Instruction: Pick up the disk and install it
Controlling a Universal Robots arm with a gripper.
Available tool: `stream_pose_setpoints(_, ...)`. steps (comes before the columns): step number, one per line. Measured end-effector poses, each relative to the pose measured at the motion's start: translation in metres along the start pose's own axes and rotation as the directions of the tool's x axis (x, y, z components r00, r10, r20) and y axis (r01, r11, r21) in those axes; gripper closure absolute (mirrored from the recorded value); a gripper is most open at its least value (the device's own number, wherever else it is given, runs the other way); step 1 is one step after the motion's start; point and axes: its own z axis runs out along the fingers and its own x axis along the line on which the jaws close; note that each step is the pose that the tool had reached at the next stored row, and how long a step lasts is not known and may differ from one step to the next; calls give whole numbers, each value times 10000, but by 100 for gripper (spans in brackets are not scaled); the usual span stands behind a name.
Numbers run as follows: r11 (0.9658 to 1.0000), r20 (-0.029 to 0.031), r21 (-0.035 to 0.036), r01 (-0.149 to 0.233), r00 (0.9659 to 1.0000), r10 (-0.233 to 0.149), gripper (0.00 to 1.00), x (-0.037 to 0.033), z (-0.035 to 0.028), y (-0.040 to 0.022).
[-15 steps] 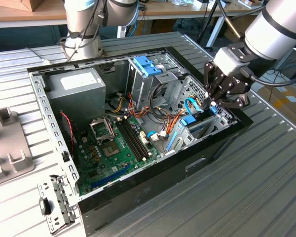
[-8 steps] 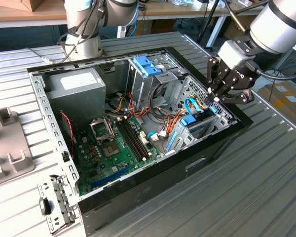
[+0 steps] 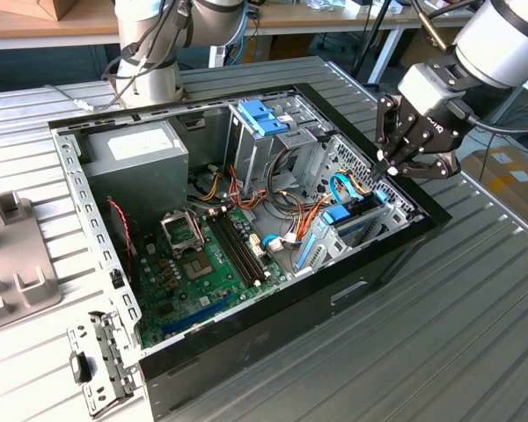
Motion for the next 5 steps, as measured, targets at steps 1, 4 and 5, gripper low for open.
stream_pose_setpoints(1,10000,1,0,1,10000,-1,89,0,0,-1)
stream_pose_setpoints(4,10000,0,0,2,10000,-2,89,0,0,-3)
stream_pose_setpoints(5,10000,0,0,2,10000,-2,89,0,0,-3)
